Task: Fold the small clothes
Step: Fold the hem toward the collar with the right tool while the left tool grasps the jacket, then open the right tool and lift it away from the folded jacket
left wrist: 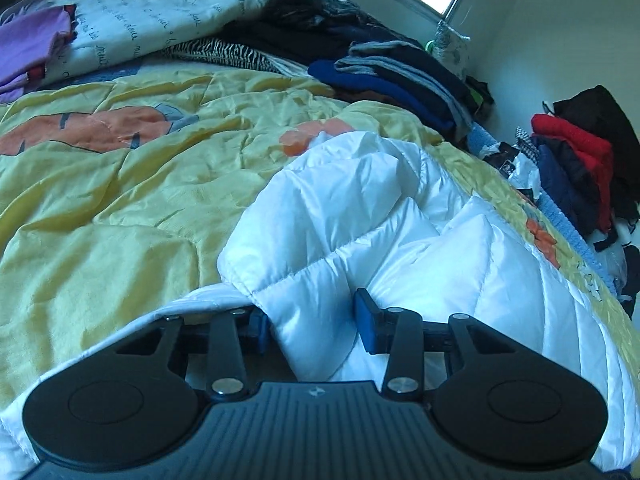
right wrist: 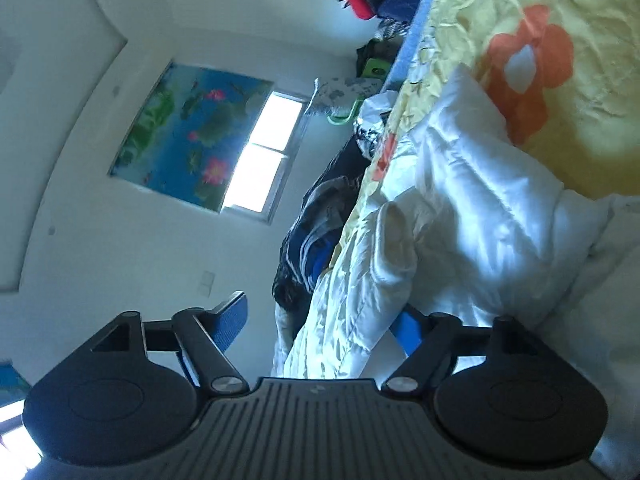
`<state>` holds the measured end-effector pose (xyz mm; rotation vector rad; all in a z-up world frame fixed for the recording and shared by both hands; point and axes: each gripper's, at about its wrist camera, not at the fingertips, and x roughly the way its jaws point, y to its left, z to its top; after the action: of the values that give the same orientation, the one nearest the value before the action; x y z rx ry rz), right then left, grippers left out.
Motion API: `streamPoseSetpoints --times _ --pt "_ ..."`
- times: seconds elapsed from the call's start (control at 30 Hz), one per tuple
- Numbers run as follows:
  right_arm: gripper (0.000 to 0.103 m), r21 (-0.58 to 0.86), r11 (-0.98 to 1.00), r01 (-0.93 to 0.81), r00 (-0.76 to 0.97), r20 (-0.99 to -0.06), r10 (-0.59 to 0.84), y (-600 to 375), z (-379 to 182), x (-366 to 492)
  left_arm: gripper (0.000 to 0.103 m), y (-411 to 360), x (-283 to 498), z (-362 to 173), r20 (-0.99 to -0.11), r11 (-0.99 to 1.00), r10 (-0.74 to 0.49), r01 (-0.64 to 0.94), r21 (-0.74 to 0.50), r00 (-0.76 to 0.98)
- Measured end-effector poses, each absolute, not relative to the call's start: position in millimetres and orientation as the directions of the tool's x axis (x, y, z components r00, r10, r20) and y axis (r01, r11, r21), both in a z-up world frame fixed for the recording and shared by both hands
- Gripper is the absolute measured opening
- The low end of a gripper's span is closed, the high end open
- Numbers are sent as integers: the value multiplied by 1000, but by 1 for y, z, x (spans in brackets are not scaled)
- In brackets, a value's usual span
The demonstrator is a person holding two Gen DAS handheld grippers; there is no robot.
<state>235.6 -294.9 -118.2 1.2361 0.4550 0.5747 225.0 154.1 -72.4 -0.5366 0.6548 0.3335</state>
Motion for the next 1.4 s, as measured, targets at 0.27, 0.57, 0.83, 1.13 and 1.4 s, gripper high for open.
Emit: streamPoseSetpoints --times 0.27,0.57,0.83,1.13,1.4 --pt "10 961 260 -93 810 -79 582 -292 -117 219 41 155 211 -83 -567 849 106 -371 -375 817" --pt "10 916 402 3 774 -256 579 -300 -126 172 45 150 212 -85 -548 880 100 -331 -340 830" --pt "46 877 480 15 819 -286 497 -309 -102 141 69 169 201 -92 -474 838 -13 -249 -486 881" --pt "67 31 977 210 895 -409 -179 -399 29 36 76 171 198 -94 -443 819 -52 -216 -531 895" --pt "103 -846 278 455 841 306 -445 -363 75 46 77 171 198 -94 -444 819 -51 -216 -531 895"
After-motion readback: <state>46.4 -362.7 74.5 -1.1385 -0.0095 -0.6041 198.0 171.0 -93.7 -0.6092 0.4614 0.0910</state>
